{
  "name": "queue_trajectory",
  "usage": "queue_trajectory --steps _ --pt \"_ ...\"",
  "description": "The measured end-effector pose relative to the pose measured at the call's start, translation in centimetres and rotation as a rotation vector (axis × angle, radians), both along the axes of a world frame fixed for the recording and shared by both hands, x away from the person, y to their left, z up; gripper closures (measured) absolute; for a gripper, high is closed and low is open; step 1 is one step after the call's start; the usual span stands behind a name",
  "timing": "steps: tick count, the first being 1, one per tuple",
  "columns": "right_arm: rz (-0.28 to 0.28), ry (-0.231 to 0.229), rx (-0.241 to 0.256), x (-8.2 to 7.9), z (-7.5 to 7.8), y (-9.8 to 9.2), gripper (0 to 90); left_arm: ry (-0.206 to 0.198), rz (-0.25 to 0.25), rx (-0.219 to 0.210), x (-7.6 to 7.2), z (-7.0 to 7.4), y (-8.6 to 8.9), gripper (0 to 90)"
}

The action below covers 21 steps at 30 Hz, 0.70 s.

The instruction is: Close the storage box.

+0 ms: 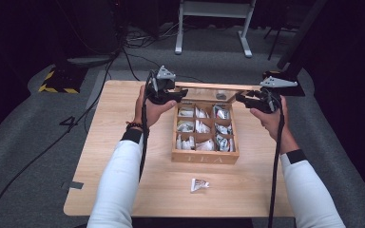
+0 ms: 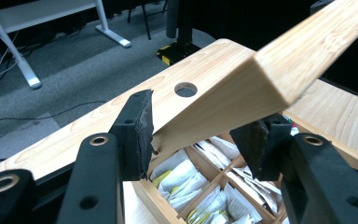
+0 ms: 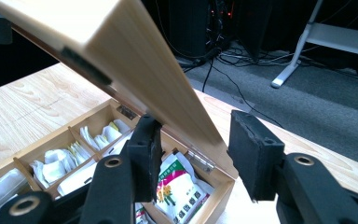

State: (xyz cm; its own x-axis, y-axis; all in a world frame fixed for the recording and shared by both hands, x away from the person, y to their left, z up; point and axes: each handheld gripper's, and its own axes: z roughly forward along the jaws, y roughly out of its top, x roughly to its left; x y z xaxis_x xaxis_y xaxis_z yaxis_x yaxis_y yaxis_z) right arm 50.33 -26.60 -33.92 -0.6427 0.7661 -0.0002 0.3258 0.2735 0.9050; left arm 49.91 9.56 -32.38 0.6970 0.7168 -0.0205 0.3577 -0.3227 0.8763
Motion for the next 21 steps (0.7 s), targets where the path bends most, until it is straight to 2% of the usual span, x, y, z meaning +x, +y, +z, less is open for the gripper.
queue_trajectory --steps 8,15,21 --pt "0.016 0.002 -0.019 -0.6 -0.1 0.0 52.4 0.01 -0.022 0.021 -0.7 -0.3 0.1 48.9" --pt "0.043 -0.009 -0.054 -2.1 0.1 0.1 50.8 0.012 -0.043 0.048 -1.9 -0.6 0.3 48.4" --pt "0.057 -0.001 -0.071 -3.1 -0.3 0.4 48.0 0.0 -0.049 0.107 -2.9 -0.9 -0.1 46.3"
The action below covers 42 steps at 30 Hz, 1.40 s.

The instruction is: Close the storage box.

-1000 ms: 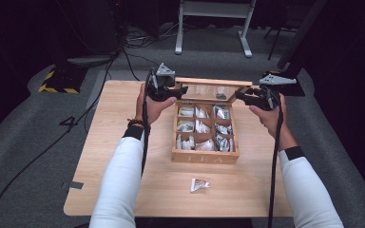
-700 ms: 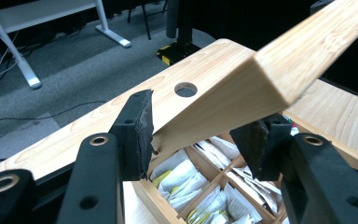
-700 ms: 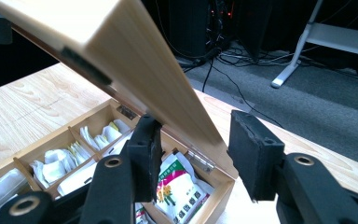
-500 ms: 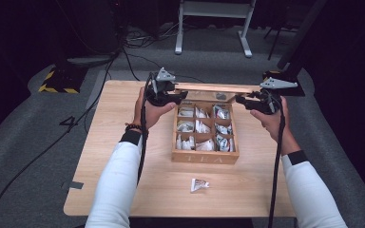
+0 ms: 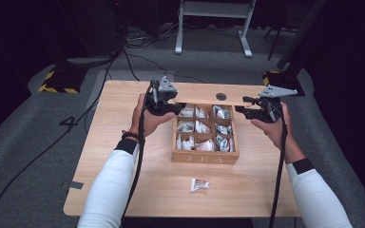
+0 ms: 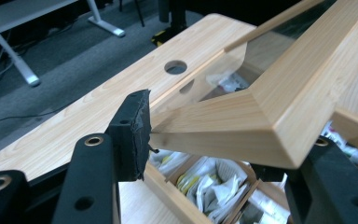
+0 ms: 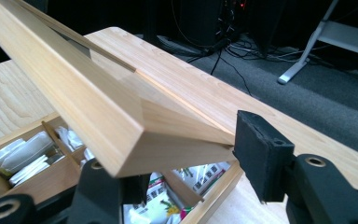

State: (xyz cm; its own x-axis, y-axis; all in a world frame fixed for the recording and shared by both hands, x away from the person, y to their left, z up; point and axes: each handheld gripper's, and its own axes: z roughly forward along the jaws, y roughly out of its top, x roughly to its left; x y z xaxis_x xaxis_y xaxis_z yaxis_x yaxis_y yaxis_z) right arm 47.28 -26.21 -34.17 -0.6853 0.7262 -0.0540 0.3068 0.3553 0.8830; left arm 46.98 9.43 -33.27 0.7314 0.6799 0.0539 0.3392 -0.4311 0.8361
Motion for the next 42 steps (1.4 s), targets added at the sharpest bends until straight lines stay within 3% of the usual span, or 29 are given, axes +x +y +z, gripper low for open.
queue_trajectory --steps 6,16,20,25,42 --pt "0.012 0.013 0.002 -0.6 -0.4 -0.2 45.7 -0.008 -0.005 0.017 -0.6 -0.3 -0.1 43.2" --pt "0.031 0.008 0.002 -1.3 -0.7 -0.3 45.0 0.01 -0.006 -0.029 -1.5 -1.1 0.4 42.2" --pt "0.043 0.005 -0.008 -1.7 -1.1 -0.3 44.9 0.01 -0.012 -0.016 -1.9 -1.6 0.5 41.4" --pt "0.057 0.009 -0.015 -2.2 -1.8 -0.5 42.4 0.003 -0.022 0.029 -2.5 -2.0 0.3 40.4" --pt "0.087 -0.008 -0.035 -3.8 -2.2 -0.4 37.3 0.018 -0.029 0.03 -3.1 -3.1 0.5 39.4"
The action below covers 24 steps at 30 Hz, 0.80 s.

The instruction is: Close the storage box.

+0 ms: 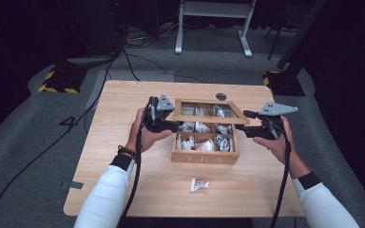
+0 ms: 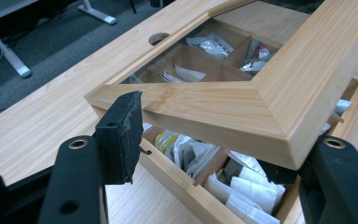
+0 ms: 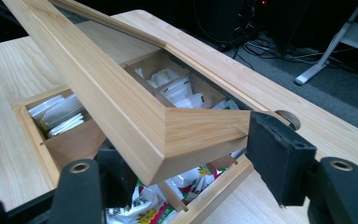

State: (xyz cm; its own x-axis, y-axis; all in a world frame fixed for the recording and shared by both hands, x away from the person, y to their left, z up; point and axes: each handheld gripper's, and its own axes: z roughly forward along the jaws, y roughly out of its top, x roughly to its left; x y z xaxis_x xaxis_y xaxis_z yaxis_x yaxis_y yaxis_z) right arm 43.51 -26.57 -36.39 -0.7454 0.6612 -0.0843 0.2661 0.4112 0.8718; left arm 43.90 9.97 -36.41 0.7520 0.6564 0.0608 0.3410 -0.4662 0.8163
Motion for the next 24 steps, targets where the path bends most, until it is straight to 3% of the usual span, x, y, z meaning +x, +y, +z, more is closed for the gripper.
queue_trajectory --steps 13,20,24 --pt "0.018 0.016 0.011 -1.0 -0.6 0.1 30.4 0.013 -0.017 -0.007 -0.8 -1.0 0.3 36.8" --pt "0.029 0.03 0.016 -1.5 -1.0 -0.1 29.5 0.011 -0.028 0.023 -1.1 -1.3 0.3 35.5" --pt "0.044 0.036 0.03 -1.8 -1.1 -0.3 29.4 0.007 -0.036 0.018 -1.6 -1.4 0.3 34.6"
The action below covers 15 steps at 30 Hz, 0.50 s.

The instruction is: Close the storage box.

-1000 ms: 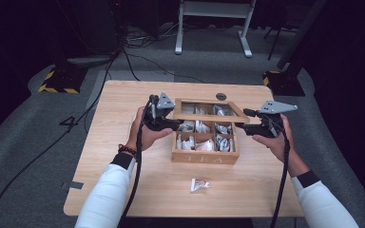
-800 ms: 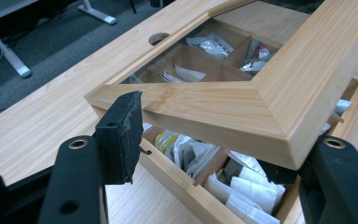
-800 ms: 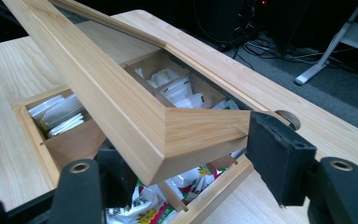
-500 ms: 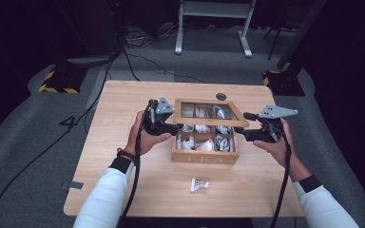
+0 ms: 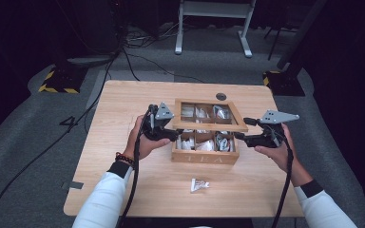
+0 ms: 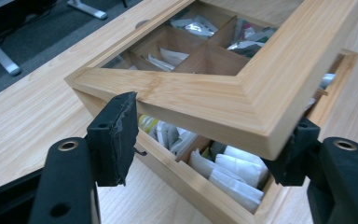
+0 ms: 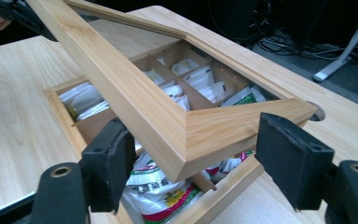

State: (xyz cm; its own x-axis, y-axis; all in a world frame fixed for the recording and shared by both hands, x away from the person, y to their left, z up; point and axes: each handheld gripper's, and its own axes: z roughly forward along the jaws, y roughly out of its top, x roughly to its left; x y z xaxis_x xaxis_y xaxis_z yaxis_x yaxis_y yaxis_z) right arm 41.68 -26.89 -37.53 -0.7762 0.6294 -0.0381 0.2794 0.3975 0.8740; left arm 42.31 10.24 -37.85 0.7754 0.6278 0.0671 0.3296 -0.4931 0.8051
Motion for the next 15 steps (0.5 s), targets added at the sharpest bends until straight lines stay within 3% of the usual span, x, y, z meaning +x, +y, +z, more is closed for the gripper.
queue_trajectory --steps 15 --pt "0.019 0.018 -0.026 -1.1 -1.1 -0.1 29.0 0.03 -0.017 0.009 -0.8 -1.5 0.3 33.2"
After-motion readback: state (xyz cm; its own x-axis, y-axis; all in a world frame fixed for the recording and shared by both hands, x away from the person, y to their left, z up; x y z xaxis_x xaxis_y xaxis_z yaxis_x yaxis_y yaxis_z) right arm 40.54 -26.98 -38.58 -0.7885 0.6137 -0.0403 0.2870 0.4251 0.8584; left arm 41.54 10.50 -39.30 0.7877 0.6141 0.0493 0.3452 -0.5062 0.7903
